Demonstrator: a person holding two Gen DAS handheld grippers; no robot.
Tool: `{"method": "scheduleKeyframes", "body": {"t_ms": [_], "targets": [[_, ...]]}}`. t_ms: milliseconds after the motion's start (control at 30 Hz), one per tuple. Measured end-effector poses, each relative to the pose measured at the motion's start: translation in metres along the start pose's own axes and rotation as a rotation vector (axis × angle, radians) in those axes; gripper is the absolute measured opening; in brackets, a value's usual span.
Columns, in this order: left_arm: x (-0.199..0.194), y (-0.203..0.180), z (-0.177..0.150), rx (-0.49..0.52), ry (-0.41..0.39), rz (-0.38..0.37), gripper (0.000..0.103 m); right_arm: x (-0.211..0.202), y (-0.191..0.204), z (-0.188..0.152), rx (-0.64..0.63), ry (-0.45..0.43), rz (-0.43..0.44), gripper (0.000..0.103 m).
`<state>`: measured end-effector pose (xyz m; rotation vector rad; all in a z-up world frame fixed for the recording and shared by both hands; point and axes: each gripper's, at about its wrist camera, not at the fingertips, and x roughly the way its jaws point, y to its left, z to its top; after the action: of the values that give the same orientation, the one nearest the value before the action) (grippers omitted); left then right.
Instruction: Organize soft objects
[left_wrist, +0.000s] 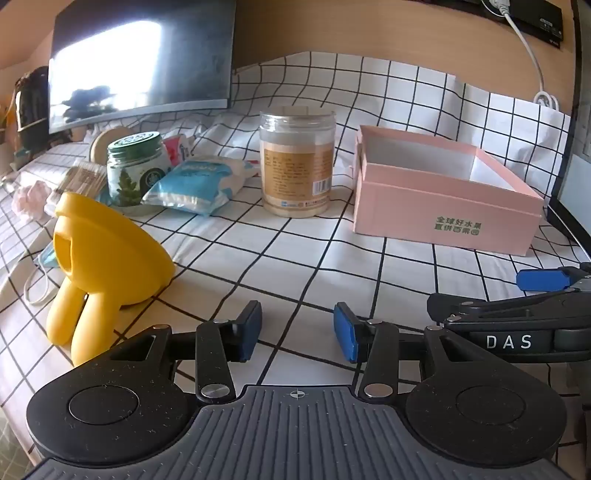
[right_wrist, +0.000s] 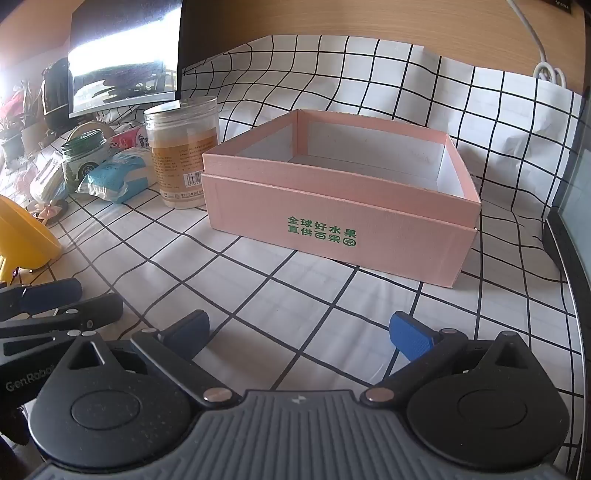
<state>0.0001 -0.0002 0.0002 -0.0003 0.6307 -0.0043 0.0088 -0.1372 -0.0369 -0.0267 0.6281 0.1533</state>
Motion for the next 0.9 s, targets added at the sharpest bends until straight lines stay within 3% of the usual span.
{"method": "scheduleKeyframes", "body": {"t_ms": [900], "targets": [[-0.0009, 0.0014, 0.0001, -0.006, -0.001, -0.005, 0.048, -0.0005, -0.0002, 0.0005, 0.000, 0.000, 0.000, 0.103]]}}
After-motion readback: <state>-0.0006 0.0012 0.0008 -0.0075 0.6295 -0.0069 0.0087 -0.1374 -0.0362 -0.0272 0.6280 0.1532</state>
